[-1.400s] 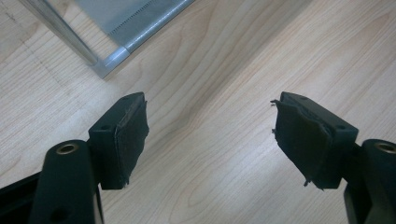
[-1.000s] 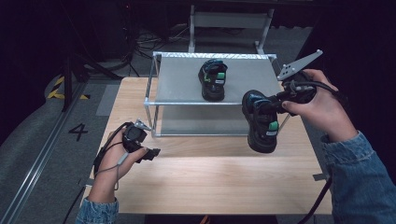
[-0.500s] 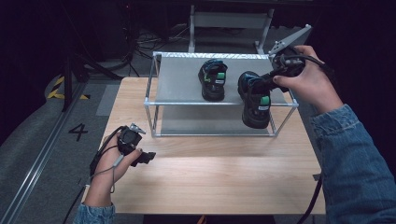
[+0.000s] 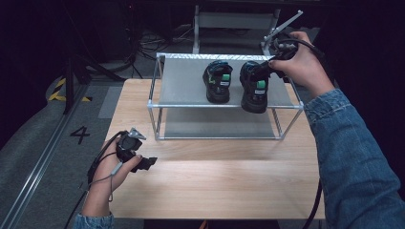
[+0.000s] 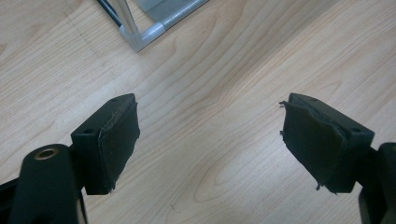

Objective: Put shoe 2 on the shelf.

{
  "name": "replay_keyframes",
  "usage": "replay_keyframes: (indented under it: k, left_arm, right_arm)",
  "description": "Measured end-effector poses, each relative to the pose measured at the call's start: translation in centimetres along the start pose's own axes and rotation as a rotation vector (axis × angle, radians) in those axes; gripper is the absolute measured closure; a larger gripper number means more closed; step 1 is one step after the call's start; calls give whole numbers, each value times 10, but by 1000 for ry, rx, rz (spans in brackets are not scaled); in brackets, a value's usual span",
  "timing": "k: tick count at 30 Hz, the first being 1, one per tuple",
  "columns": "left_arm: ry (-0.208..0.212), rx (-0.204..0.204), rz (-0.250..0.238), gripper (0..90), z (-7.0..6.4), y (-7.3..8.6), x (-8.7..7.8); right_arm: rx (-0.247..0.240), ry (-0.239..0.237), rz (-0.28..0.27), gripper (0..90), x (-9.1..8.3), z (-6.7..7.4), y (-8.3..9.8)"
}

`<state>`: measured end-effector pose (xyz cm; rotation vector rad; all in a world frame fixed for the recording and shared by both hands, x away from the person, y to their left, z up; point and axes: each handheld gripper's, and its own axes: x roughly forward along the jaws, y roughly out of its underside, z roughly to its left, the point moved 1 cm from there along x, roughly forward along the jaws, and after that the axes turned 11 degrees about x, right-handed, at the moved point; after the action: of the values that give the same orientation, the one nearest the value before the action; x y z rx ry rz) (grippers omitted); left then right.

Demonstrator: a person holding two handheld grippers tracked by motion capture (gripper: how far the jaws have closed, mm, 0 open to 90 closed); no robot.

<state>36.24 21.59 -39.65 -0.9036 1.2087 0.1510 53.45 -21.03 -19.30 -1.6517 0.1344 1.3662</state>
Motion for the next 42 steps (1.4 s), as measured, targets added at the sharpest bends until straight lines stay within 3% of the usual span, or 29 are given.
replay_keyframes:
  k: [9,17,39,42]
  left_arm:
    - [-7,-7,14,191,0,8,-3]
    - [-8,-2,27,190,1,11,-2]
    - [6,-5,31,186,3,13,-3]
    - [4,2,34,185,3,14,-2]
  right_arm:
    - [20,12,6,710,21,-22,-13]
    - [15,9,19,709,34,-29,-19]
    - [33,-20,75,706,63,-31,-37]
    - [15,-24,77,704,67,-28,-40]
